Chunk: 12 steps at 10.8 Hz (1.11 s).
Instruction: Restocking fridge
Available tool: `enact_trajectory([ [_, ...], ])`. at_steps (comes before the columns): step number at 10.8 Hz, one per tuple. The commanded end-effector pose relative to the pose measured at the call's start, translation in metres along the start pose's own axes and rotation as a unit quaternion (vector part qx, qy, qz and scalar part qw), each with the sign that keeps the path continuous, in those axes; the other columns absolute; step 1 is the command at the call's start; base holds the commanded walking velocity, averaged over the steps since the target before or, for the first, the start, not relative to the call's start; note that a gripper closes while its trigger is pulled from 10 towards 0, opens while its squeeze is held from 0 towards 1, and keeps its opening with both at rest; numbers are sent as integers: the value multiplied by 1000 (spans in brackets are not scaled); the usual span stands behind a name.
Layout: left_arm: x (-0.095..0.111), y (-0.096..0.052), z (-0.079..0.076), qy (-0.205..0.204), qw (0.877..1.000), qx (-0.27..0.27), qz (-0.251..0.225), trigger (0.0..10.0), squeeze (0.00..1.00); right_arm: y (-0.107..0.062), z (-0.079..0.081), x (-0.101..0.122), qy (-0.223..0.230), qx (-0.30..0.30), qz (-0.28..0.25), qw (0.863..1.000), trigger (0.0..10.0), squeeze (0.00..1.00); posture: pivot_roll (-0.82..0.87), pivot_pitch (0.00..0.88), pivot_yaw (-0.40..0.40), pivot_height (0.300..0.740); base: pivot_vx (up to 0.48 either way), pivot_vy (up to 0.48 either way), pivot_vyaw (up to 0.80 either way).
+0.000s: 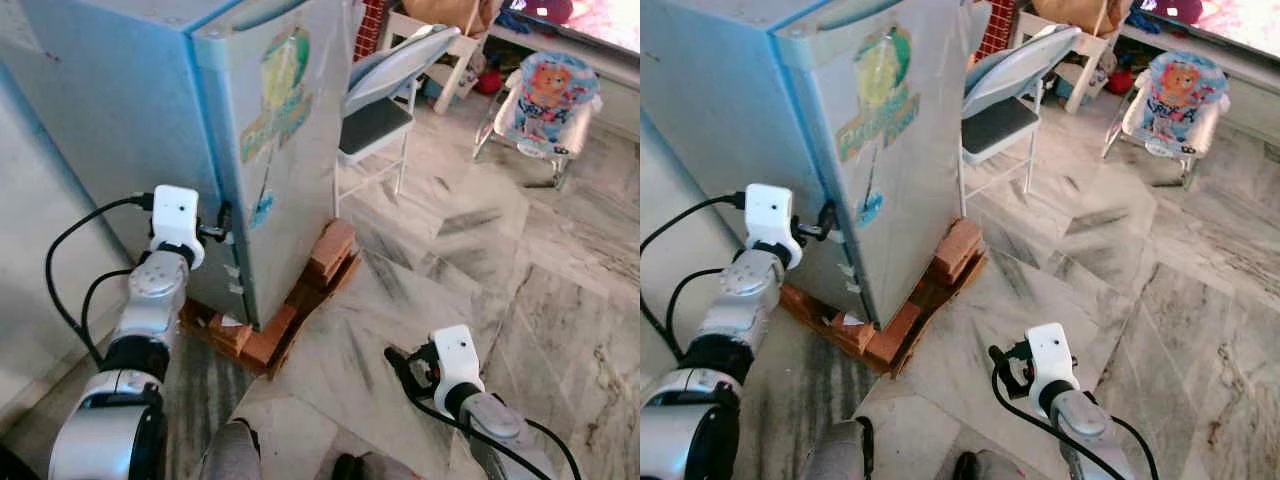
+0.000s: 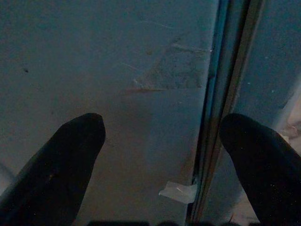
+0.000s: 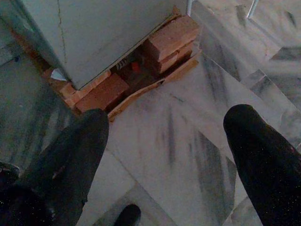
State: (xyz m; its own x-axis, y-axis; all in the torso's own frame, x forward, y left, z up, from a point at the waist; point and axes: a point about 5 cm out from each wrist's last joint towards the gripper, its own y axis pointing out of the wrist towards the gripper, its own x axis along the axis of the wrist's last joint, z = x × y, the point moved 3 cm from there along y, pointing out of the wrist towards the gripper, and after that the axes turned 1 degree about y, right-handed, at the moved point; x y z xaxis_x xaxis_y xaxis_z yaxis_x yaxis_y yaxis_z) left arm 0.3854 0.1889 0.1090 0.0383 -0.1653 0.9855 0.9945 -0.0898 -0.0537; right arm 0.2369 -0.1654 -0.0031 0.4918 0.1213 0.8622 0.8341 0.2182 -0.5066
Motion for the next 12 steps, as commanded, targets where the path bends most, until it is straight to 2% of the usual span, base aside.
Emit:
enact_trajectory([
  [1,12,6,-12,4,999,-26,-19,10000,0,-2,-3,-1,-1,-7,5,1000,10000,0,79,143,-81,740,0,0,0],
  [2,14,7,-23,-7,998,-53,-25,10000,0,-2,-2,-2,0,-7,6,1000,10000,0,79,143,-81,740,0,0,0],
  [3,19,6,-55,-15,991,-125,-38,10000,0,-1,-2,-2,0,-5,8,1000,10000,0,83,144,-82,740,0,0,0],
  [4,26,-1,-98,-26,975,-212,-52,10000,0,0,-1,-3,-1,-4,10,1000,10000,0,87,141,-84,740,0,0,0],
  [5,36,-20,-154,-32,945,-317,-72,10000,0,1,0,-2,-2,-2,11,1000,10000,0,88,138,-84,740,0,0,0],
  [6,47,-49,-217,-38,900,-424,-92,10000,0,3,1,-3,-5,2,13,1000,10000,0,86,132,-84,740,0,0,0],
  [7,46,-48,-222,-38,901,-423,-91,10000,0,3,1,-3,-4,3,15,1000,10000,0,78,129,-84,740,0,0,0],
  [8,44,-37,-210,-41,914,-396,-82,10000,0,3,2,-3,-3,5,17,1000,10000,0,78,128,-83,740,0,0,0],
  [9,48,-26,-188,-49,927,-363,-81,10000,0,3,1,-6,-1,5,19,1000,10000,0,80,126,-81,740,0,0,0],
  [10,49,-23,-171,-51,935,-341,-78,10000,0,5,1,-6,-1,6,21,1000,10000,0,85,123,-79,740,0,0,0],
  [12,32,-20,-127,-34,960,-269,-68,10000,0,7,1,-3,-6,8,17,1000,10000,0,96,118,-81,740,0,0,0],
])
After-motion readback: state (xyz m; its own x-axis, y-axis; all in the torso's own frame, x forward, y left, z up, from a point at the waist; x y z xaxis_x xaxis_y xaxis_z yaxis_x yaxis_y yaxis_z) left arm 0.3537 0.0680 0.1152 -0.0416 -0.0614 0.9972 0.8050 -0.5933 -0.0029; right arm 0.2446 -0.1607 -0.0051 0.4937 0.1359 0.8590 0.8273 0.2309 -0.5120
